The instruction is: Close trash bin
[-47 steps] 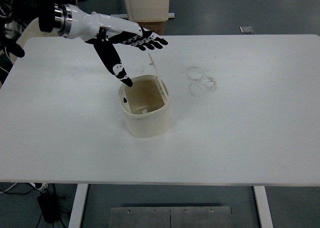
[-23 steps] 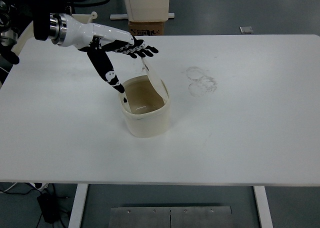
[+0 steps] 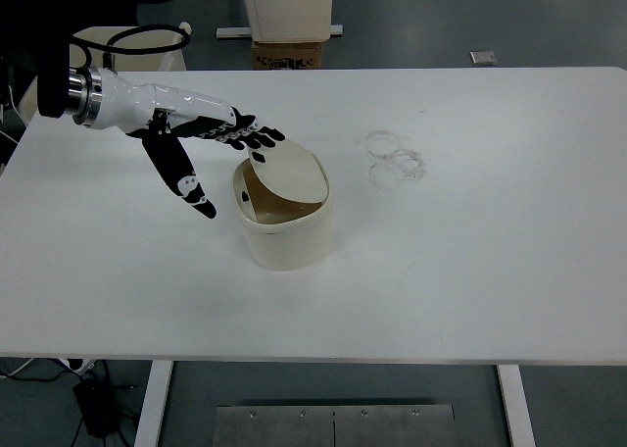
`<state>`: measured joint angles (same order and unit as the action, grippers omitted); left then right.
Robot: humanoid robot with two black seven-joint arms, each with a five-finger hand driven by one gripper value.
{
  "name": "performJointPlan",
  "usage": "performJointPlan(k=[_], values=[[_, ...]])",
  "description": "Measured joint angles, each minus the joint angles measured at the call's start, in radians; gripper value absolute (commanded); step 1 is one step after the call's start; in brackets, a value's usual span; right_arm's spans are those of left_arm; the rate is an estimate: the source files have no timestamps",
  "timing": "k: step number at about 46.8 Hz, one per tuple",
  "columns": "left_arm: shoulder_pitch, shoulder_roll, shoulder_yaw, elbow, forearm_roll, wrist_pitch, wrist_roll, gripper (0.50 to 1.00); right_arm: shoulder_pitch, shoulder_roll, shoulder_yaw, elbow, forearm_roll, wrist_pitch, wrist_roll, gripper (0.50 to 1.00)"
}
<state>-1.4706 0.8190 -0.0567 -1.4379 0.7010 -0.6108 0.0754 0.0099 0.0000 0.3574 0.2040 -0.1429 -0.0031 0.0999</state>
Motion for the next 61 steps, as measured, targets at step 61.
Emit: performJointPlan(k=[61], values=[[0.122, 0.045, 0.020, -0.048, 0.052, 0.000, 0.001, 1.000, -0.001, 0.000, 0.000, 0.000, 0.000, 0.000, 0.000, 0.993]])
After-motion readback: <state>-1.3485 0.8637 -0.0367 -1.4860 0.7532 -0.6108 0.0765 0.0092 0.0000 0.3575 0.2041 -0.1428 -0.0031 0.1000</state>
